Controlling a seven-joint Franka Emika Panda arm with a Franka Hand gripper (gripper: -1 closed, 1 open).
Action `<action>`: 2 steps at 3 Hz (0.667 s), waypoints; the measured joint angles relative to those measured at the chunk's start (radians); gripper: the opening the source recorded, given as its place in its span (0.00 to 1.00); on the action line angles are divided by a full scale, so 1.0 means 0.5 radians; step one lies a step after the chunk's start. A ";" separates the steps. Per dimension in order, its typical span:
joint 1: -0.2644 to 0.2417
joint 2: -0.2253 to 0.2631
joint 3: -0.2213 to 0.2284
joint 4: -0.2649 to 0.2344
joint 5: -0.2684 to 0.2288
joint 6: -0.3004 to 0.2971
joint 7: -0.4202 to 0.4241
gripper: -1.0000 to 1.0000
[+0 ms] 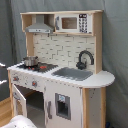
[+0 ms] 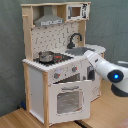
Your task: Play with the kitchen
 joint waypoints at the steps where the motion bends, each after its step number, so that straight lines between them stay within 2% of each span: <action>1: 0.011 0.024 -0.109 -0.033 0.032 0.011 -0.217 1.00; 2: 0.009 0.073 -0.157 -0.055 0.095 0.029 -0.413 1.00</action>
